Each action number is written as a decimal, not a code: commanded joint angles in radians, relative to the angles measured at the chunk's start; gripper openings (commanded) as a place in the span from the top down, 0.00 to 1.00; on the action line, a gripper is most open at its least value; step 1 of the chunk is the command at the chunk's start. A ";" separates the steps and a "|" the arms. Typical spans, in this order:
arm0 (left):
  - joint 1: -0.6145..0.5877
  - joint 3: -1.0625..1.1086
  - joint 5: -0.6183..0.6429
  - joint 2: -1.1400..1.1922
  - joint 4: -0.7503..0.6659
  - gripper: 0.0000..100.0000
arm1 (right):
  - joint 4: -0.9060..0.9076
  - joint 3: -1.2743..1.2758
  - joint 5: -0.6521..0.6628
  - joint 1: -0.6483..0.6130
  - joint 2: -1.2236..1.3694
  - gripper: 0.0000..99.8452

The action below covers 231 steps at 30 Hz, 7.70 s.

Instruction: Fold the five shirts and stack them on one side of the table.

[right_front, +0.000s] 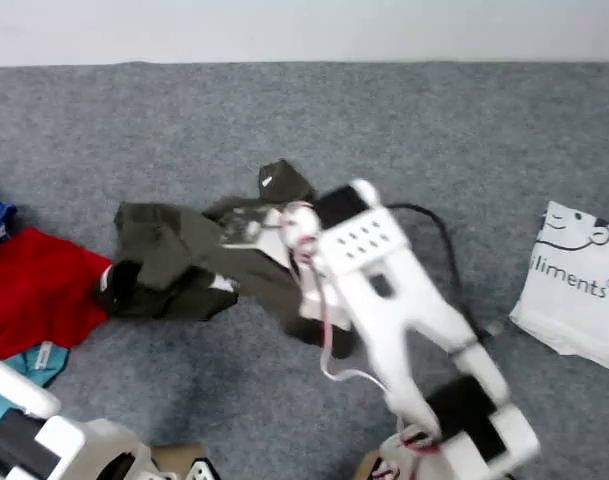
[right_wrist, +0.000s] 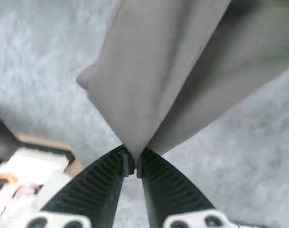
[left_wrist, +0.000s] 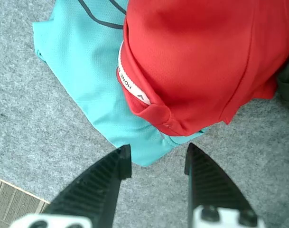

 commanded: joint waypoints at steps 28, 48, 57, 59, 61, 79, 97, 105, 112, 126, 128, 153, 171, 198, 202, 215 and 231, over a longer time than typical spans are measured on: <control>0.061 -0.004 -0.003 -0.020 0.049 0.81 | 0.047 -0.362 -0.196 -0.030 0.216 0.92; 0.060 -0.004 -0.003 -0.020 0.046 0.81 | -0.116 0.209 -0.887 -0.065 -0.150 0.99; 0.061 -0.004 -0.003 -0.011 0.018 0.81 | -0.231 0.255 -1.148 -0.180 -0.008 0.82; 0.061 -0.004 -0.003 -0.011 0.008 0.81 | -0.231 0.227 -1.185 -0.189 0.062 0.74; 0.061 -0.004 -0.003 -0.011 0.008 0.81 | -0.223 0.172 -1.209 -0.188 0.133 0.69; 0.061 0.056 -0.003 -0.011 -0.060 0.81 | -0.174 -0.104 -1.217 -0.048 0.489 0.68; 0.120 0.071 -0.003 -0.018 -0.063 0.81 | 0.045 -0.130 -1.026 0.159 0.461 0.99; 0.181 0.065 -0.003 -0.021 0.000 0.81 | 0.041 -0.121 -0.654 0.285 0.220 0.99; 0.390 0.067 -0.005 -0.049 0.069 0.81 | 0.041 -0.121 -0.247 0.374 0.028 0.99; 0.970 0.064 -0.003 0.183 -0.178 0.81 | -0.093 -0.120 -0.204 0.561 -0.004 0.99; 1.005 0.064 -0.006 0.262 -0.192 0.81 | -0.096 -0.118 -0.204 0.568 -0.004 0.99; 1.022 -0.211 -0.052 0.316 -0.020 0.99 | -0.108 -0.115 -0.206 0.573 -0.002 0.99; 1.020 -0.263 0.054 -0.221 0.075 0.99 | -0.153 -0.408 -0.201 0.595 -0.105 0.99; 1.295 0.194 -0.115 -0.270 0.055 0.83 | -0.108 -0.660 -0.199 0.585 0.079 0.99; 1.410 0.194 -0.072 -0.144 -0.038 0.83 | -0.058 -0.660 -0.199 0.588 0.093 0.99; 1.606 0.025 -0.038 0.245 -0.166 0.79 | -0.036 -0.660 -0.198 0.671 0.090 0.99; 1.659 -0.054 -0.038 0.529 -0.275 0.80 | -0.019 -0.660 -0.198 0.671 0.087 0.99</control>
